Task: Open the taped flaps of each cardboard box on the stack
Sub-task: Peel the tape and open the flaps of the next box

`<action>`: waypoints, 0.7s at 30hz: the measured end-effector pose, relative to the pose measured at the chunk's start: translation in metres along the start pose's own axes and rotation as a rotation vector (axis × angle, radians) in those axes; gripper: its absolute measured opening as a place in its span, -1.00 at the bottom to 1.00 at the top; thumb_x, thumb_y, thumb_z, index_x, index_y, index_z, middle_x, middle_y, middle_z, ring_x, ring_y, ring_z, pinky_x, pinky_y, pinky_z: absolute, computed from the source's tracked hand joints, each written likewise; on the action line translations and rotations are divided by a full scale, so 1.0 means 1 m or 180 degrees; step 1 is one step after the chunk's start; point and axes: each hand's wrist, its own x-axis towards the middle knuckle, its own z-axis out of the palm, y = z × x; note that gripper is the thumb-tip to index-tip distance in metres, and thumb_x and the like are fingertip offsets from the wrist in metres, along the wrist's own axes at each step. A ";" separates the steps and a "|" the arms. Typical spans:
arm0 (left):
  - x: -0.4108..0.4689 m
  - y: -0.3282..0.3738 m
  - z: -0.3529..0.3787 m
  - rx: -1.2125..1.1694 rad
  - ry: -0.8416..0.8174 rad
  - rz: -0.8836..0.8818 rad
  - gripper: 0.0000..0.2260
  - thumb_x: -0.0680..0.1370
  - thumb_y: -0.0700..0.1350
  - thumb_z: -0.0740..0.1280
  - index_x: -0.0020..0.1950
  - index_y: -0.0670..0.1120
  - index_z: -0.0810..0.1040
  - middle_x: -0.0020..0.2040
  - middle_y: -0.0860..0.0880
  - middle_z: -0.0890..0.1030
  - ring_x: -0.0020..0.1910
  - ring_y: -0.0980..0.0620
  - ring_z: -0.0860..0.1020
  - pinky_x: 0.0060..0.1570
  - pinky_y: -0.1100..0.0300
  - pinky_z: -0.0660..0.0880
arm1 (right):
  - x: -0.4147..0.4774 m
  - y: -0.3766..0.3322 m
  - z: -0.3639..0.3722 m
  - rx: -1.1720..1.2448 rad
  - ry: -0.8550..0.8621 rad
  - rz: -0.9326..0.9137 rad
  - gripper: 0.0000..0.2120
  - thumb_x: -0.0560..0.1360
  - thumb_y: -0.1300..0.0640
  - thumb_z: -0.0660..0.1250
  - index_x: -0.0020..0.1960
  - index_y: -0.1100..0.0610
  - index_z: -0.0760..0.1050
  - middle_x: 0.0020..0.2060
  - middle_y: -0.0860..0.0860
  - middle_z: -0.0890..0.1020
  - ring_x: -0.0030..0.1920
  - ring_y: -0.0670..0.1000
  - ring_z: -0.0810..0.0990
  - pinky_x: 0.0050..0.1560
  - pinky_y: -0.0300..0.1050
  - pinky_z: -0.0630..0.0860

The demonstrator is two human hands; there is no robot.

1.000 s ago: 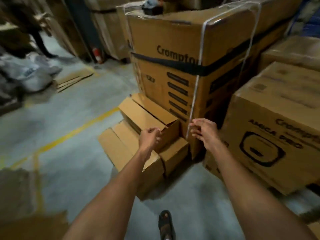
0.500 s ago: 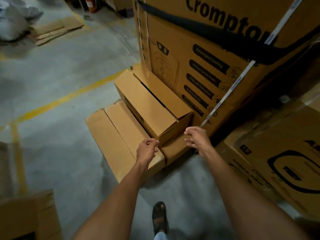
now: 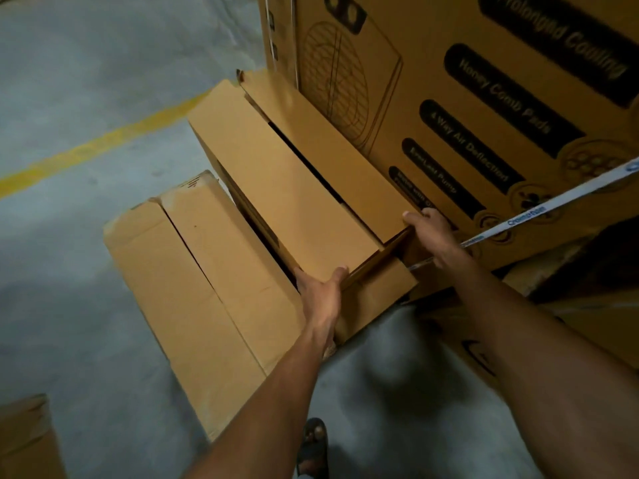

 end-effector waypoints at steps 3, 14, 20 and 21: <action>0.001 -0.008 0.005 -0.0251 0.0065 -0.0034 0.00 0.49 0.05 0.53 0.67 0.04 -0.13 0.65 -0.03 0.10 0.60 -0.11 0.16 0.56 -0.05 0.14 | 0.011 0.007 0.008 -0.0362 -0.0100 0.0001 -0.25 0.61 -0.19 0.28 0.65 0.06 0.08 0.61 0.08 0.16 0.56 0.18 0.22 0.49 0.18 0.26; -0.059 0.086 -0.045 -0.0802 0.0036 0.0475 -0.02 0.30 0.19 0.57 0.52 0.01 0.05 0.47 -0.11 0.30 0.36 -0.10 0.38 0.37 -0.12 0.39 | -0.072 -0.057 -0.014 0.0634 0.0218 -0.0662 -0.43 0.52 -0.13 0.44 0.34 0.06 0.24 0.27 0.13 0.46 0.10 0.13 0.53 -0.18 -0.09 0.45; -0.154 0.111 -0.090 -0.0684 -0.0032 0.0598 -0.06 0.23 0.28 0.52 0.46 0.07 0.12 0.37 -0.16 0.42 0.22 -0.13 0.48 0.07 -0.06 0.49 | -0.180 -0.068 -0.049 0.0769 0.0453 -0.0880 -0.49 0.50 -0.11 0.46 0.28 0.03 0.29 0.14 0.09 0.50 -0.02 0.08 0.54 -0.22 -0.11 0.48; -0.175 0.113 -0.095 -0.0645 -0.0028 0.0675 -0.04 0.20 0.28 0.51 0.46 0.06 0.13 0.36 -0.13 0.43 0.23 -0.13 0.48 0.11 -0.09 0.49 | -0.200 -0.063 -0.058 0.0807 0.0458 -0.0873 -0.48 0.49 -0.12 0.47 0.29 0.02 0.29 0.14 0.09 0.51 -0.02 0.07 0.54 -0.19 -0.08 0.53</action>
